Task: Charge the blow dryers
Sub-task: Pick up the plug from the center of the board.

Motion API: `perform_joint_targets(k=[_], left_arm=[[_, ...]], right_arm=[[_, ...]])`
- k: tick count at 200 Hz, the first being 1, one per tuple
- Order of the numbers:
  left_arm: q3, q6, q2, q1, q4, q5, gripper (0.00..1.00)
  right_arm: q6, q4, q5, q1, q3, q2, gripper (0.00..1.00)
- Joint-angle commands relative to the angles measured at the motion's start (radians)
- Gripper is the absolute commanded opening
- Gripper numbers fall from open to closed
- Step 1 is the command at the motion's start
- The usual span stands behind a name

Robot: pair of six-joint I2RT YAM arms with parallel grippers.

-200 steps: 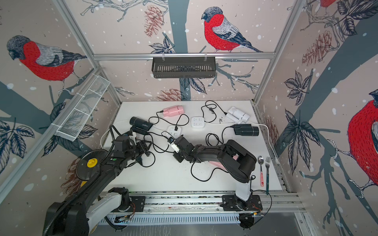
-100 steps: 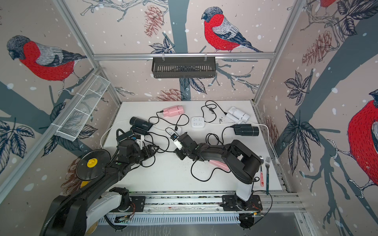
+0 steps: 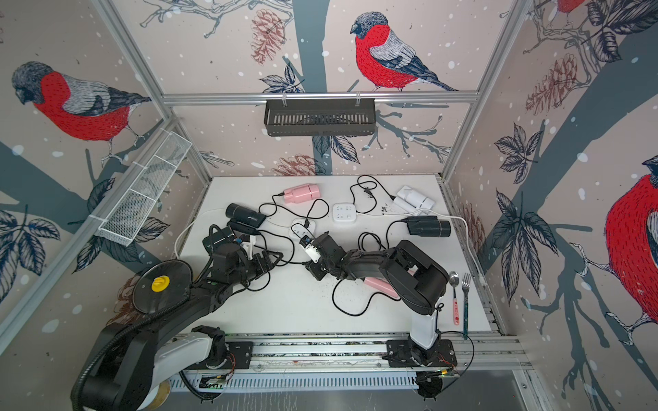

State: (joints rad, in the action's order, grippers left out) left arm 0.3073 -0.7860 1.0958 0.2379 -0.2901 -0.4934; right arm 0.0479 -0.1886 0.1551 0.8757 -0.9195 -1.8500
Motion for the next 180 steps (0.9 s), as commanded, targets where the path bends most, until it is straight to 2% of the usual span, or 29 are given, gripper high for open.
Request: perform_joint_targets(k=[1,35,58,94,106,116,143,180], left_arm=[[0.0,-0.014,0.002,0.003,-0.072,-0.009,0.79],[-0.018,-0.053,0.042,0.008,-0.114,-0.018,0.77],[-0.046,-0.102,0.073,0.007,-0.205,-0.067,0.77],[-0.054,-0.135,0.102,0.012,-0.248,-0.106,0.77],[-0.06,-0.147,0.102,0.014,-0.259,-0.107,0.78],[-0.065,-0.156,0.105,0.017,-0.274,-0.112,0.82],[-0.071,-0.19,0.133,0.037,-0.342,-0.131,0.83],[-0.042,-0.227,0.217,0.102,-0.463,-0.145,0.76]], right_arm=[[-0.013,-0.02,-0.015,0.005,-0.006,-0.012,0.42],[-0.032,-0.008,-0.077,0.029,-0.011,-0.026,0.38],[-0.034,-0.018,-0.083,0.034,-0.005,-0.024,0.37],[-0.026,-0.044,-0.1,0.041,0.002,-0.014,0.31],[-0.017,-0.065,-0.108,0.042,0.019,0.005,0.3],[-0.01,-0.089,-0.114,0.041,0.038,0.025,0.29],[0.013,-0.139,-0.124,0.036,0.079,0.074,0.29],[0.036,-0.188,-0.11,0.027,0.122,0.126,0.29]])
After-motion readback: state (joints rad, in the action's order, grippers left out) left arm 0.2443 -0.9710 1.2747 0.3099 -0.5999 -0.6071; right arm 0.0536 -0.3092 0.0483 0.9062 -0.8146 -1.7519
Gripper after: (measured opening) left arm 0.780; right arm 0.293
